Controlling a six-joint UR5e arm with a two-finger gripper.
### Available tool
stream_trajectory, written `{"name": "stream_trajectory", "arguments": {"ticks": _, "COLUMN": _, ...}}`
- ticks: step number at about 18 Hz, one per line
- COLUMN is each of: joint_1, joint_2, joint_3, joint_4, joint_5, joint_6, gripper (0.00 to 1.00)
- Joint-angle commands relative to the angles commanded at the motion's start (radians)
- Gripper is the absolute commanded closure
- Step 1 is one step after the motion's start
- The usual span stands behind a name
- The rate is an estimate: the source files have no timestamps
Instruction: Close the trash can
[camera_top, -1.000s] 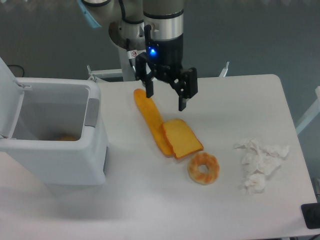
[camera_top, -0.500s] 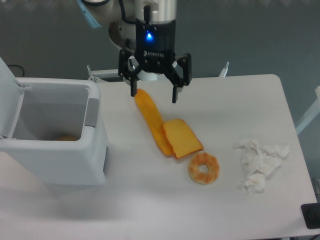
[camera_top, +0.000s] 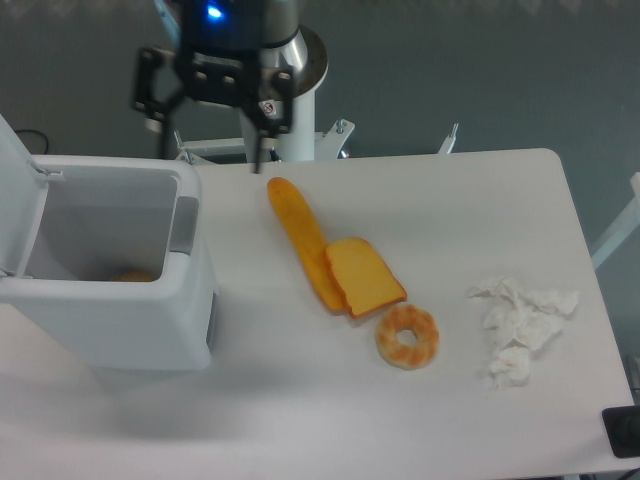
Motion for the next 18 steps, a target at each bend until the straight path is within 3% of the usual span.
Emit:
{"name": "stream_trajectory", "arguments": {"ticks": 7, "joint_1": -0.009, "joint_2": 0.058, "joint_3": -0.003, "joint_4": 0.026, "joint_5": -0.169, "joint_6": -0.012, "gripper": 0.00}}
{"name": "stream_trajectory", "arguments": {"ticks": 18, "joint_1": -0.135, "joint_2": 0.052, "joint_3": -0.011, "joint_4": 0.040, "joint_5": -0.298, "joint_6": -0.017, "gripper": 0.00}}
